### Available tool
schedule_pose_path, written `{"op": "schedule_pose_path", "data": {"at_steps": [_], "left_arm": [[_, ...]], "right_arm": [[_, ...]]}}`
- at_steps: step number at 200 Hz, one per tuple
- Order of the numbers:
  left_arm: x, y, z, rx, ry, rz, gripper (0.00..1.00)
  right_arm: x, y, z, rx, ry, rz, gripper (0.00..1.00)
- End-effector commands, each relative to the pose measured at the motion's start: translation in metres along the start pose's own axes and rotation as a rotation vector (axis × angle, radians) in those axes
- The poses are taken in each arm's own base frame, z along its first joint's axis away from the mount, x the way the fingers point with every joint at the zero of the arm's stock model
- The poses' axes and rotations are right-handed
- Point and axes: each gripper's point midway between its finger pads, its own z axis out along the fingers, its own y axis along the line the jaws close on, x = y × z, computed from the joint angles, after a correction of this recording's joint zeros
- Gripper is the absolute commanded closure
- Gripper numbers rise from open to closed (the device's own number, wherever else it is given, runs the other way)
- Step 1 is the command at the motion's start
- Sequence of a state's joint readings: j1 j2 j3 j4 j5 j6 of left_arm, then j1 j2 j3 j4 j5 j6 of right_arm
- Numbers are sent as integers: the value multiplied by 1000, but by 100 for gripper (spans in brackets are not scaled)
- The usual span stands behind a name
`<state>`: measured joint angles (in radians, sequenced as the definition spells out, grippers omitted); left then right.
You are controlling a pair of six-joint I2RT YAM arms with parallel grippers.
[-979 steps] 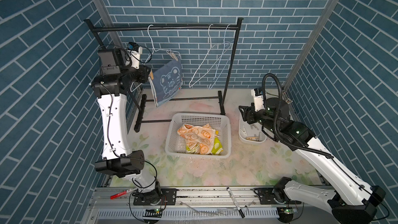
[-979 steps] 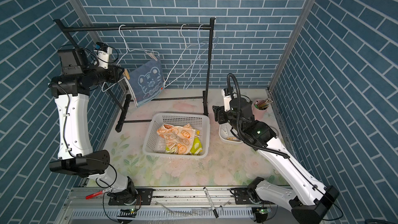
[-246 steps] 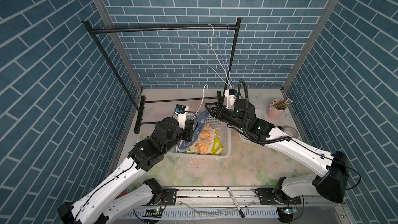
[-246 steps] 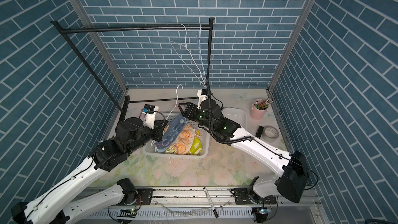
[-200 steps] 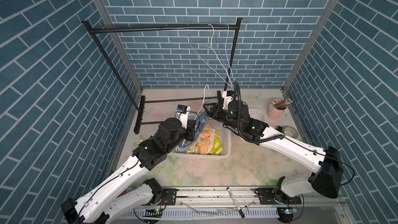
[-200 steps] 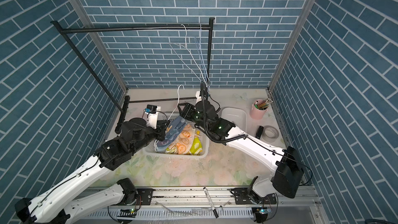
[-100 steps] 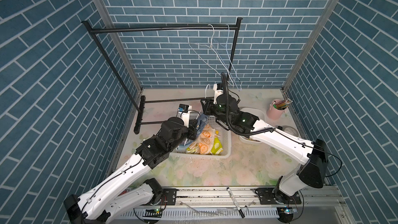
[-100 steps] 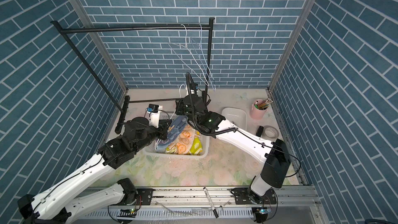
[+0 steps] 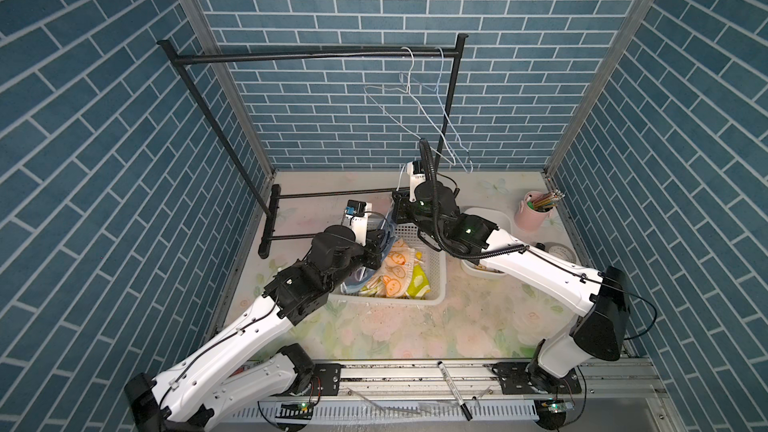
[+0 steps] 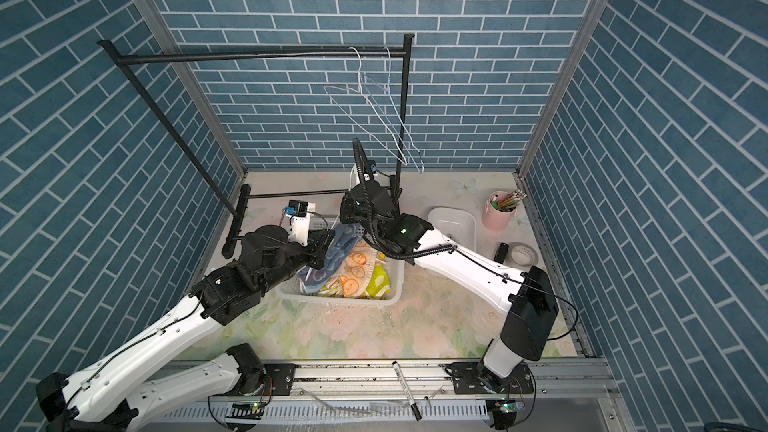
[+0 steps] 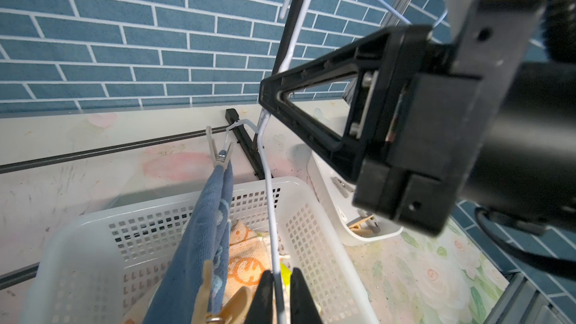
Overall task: Remove the clothespins securing towels to the hanger
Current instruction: Pick up the hanger from the clothesline.
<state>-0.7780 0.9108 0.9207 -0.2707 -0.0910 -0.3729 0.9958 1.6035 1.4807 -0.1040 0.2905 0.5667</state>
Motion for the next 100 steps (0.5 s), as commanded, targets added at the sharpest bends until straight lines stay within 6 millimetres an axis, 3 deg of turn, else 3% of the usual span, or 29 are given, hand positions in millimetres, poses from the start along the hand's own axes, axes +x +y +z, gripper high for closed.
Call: {"op": "schedule_pose_path", "data": {"at_steps": [1, 22, 42, 100], "left_arm": [[-20, -19, -10, 93, -72, 10, 68], [-31, -24, -24, 120, -103, 40, 48], [-47, -23, -46, 113, -153, 80, 37], [-82, 6, -98, -91, -187, 294, 32]], "right_arm": [[-17, 12, -17, -59, -45, -41, 100], [-24, 15, -24, -81, -55, -67, 100], [-32, 21, -34, -124, -64, -98, 100], [-65, 32, -72, -368, -28, -91, 100]]}}
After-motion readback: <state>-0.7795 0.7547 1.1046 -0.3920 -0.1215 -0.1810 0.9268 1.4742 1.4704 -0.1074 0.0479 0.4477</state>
